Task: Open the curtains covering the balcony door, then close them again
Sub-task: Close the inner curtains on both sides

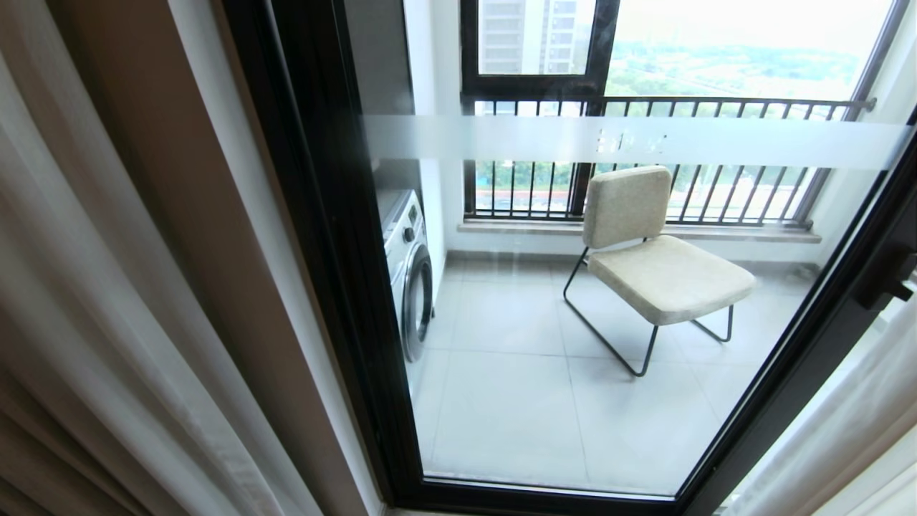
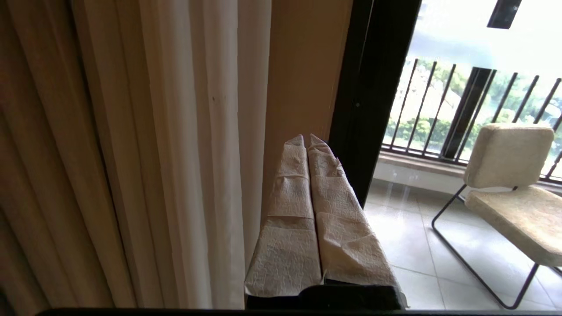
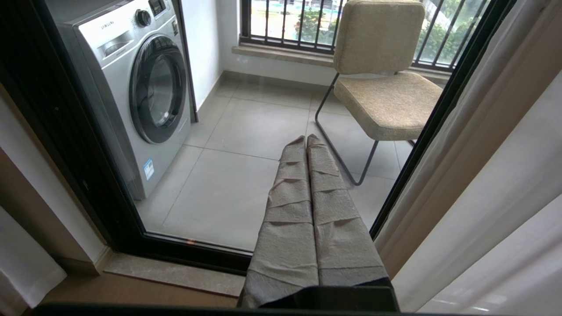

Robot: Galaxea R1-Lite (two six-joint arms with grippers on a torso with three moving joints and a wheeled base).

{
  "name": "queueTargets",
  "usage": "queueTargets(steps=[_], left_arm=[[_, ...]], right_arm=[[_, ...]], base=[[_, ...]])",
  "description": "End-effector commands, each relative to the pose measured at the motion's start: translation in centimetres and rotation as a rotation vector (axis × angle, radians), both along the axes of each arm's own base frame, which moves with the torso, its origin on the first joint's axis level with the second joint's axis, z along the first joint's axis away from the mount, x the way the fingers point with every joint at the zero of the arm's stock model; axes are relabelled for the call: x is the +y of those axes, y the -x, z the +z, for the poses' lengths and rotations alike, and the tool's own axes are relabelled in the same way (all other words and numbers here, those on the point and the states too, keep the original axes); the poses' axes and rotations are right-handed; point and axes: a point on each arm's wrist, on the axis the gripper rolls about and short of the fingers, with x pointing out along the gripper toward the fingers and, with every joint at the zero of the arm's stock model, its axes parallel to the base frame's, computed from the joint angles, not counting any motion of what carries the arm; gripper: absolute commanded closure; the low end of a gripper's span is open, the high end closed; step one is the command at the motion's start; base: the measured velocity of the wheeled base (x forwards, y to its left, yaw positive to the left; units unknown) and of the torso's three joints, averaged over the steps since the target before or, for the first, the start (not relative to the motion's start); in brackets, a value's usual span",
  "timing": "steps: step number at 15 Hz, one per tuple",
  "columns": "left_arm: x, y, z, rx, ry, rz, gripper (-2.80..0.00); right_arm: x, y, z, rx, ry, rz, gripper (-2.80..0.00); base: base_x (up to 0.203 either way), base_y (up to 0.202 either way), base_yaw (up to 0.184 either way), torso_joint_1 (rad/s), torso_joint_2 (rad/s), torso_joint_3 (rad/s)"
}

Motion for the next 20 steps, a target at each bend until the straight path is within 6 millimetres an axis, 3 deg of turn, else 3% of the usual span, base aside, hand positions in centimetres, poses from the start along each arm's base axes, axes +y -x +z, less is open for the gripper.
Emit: queueTargets(steps=[1, 8, 9, 15, 20], left_arm=[[0.1, -2.2, 3.6, 0.076, 0.012, 0.058, 0.00], [0.7, -9.9, 13.9, 0.126, 0.059, 0.358, 0.00], [0.8, -10.9, 14.8, 0.130, 0.063, 0.391, -2.80], [2.7, -17.4, 19.0, 0.067, 0.083, 0.548, -2.80], [5.0, -21.4, 21.0, 0.006, 0.056, 0.495, -2.80]], right_arm=[[0.0, 0.0, 0.0, 0.000, 0.001, 0.002, 0.00], [0.0, 0.0, 0.0, -0.002, 0.001, 0.002, 0.00], [0.0, 0.0, 0.0, 0.000, 0.001, 0.002, 0.00], [0.0, 0.0, 0.0, 0.000, 0.001, 0.002, 0.00], [0.0, 0.0, 0.0, 0.000, 0.001, 0.002, 0.00]], base=[[0.000, 0.000, 0.000, 0.000, 0.00, 0.000], [0.000, 0.000, 0.000, 0.000, 0.00, 0.000], [0.000, 0.000, 0.000, 0.000, 0.00, 0.000], [0.000, 0.000, 0.000, 0.000, 0.00, 0.000], [0.000, 0.000, 0.000, 0.000, 0.00, 0.000]])
